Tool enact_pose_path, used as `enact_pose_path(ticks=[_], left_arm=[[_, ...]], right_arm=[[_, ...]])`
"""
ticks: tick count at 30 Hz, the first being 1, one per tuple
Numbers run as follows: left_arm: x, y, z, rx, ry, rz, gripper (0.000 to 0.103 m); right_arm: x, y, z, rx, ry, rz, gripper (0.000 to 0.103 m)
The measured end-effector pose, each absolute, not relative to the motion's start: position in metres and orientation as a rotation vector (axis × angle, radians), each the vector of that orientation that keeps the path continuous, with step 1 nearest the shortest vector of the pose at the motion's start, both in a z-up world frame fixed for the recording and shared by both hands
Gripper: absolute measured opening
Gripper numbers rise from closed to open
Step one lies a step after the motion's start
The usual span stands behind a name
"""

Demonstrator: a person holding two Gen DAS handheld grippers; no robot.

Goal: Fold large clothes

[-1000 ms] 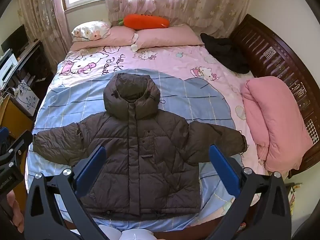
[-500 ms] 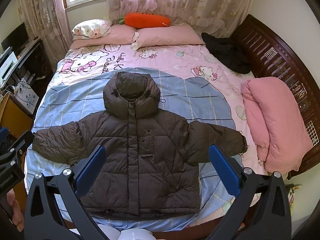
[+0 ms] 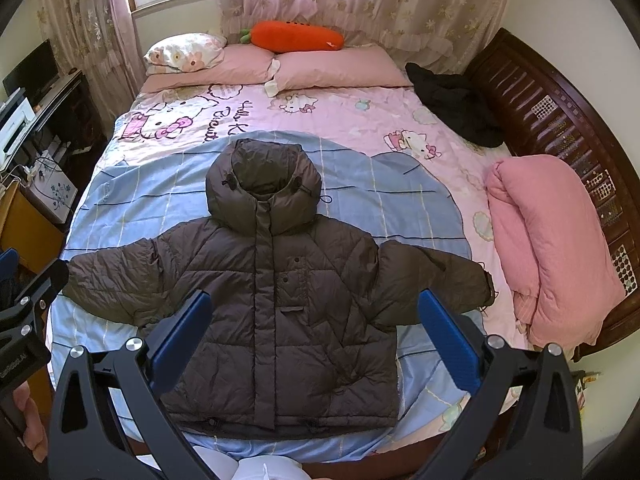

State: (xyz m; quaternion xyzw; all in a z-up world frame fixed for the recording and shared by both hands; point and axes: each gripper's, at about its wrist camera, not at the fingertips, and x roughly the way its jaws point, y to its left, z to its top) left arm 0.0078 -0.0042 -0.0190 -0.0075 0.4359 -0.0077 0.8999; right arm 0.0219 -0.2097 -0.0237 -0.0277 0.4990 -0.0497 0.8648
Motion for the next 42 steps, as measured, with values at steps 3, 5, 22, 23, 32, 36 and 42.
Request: enact_pose_path(ticks=[3, 5, 22, 23, 32, 36, 42], left_arm=[[0.009, -0.004, -0.019, -0.014, 0.905, -0.009, 0.101], [0.01, -0.004, -0.02, -0.018, 0.913, -0.009, 0.101], [0.013, -0.01, -0.024, 0.002, 0.928, -0.011, 0.101], [0.014, -0.01, -0.025, 0.003, 0.93, -0.012, 0.101], [0.017, -0.006, -0.026, -0.004, 0.945, -0.004, 0.101], [0.018, -0.006, -0.028, -0.004, 0.953, 0.0, 0.101], [0.023, -0.007, -0.031, -0.003, 0.965, -0.001, 0.101]], right_arm=[[0.022, -0.209, -0.026, -0.06, 1.048, -0.104, 0.102], [0.023, -0.209, -0.024, -0.06, 1.05, -0.102, 0.102], [0.029, -0.211, -0.029, -0.066, 1.063, -0.103, 0.102], [0.029, -0.211, -0.03, -0.066, 1.065, -0.104, 0.102], [0.03, -0.21, -0.033, -0.066, 1.077, -0.104, 0.102], [0.032, -0.212, -0.032, -0.071, 1.08, -0.097, 0.102], [0.037, -0.211, -0.031, -0.102, 1.071, -0.109, 0.102]])
